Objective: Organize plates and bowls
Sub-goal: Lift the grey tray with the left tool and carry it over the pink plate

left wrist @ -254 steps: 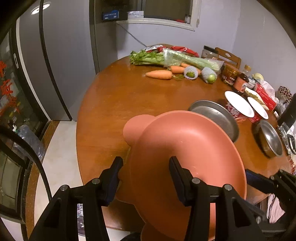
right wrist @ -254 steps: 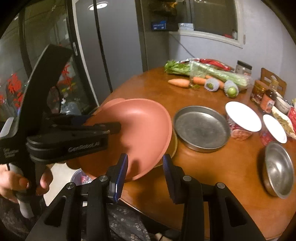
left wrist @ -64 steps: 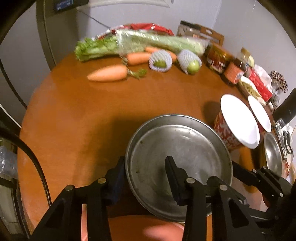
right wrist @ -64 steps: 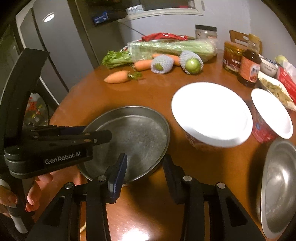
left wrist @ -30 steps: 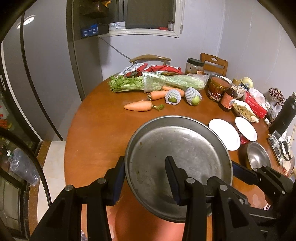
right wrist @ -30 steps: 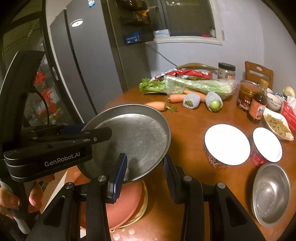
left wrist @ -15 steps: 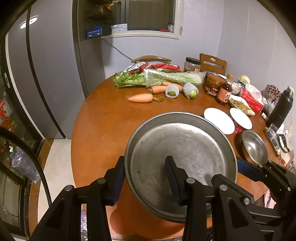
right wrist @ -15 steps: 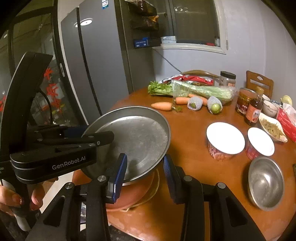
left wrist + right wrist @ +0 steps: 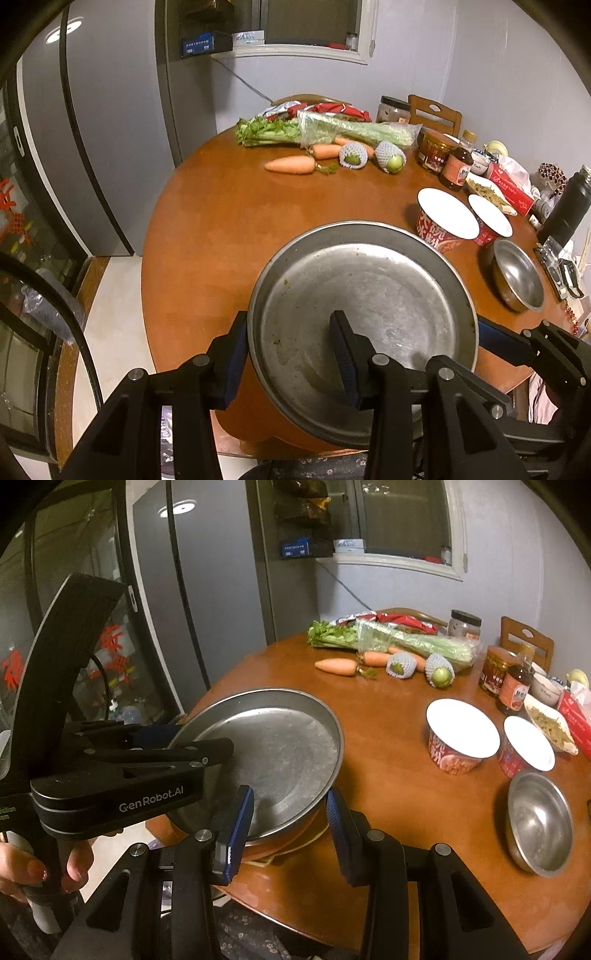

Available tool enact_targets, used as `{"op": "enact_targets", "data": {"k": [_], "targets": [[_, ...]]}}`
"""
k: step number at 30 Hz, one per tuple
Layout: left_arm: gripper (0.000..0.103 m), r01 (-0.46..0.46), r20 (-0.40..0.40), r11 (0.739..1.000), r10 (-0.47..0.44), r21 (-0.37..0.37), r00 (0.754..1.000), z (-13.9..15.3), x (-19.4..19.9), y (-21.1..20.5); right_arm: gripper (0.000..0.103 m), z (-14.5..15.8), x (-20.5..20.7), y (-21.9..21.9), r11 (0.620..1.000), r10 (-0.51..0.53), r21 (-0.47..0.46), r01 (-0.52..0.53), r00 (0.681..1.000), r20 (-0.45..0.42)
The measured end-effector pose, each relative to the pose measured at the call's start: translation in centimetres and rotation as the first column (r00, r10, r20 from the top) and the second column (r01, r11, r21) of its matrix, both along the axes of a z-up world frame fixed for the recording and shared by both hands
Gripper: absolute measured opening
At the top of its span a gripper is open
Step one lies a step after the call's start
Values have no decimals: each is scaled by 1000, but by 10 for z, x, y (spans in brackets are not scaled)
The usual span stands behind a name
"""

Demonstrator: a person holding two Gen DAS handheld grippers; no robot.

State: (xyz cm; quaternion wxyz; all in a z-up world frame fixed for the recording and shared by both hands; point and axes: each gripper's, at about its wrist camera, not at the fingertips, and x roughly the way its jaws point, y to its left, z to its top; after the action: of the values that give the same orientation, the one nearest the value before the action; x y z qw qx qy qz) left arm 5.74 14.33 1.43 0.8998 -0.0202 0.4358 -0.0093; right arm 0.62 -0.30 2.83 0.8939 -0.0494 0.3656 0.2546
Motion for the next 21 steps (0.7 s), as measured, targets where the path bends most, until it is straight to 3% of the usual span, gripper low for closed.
{"op": "enact_targets", "data": {"k": [21], "targets": [[44, -21, -69, 999, 23, 42, 997, -27, 2, -3, 43, -28, 6, 0, 1000, 20, 19, -18, 995, -94]]}}
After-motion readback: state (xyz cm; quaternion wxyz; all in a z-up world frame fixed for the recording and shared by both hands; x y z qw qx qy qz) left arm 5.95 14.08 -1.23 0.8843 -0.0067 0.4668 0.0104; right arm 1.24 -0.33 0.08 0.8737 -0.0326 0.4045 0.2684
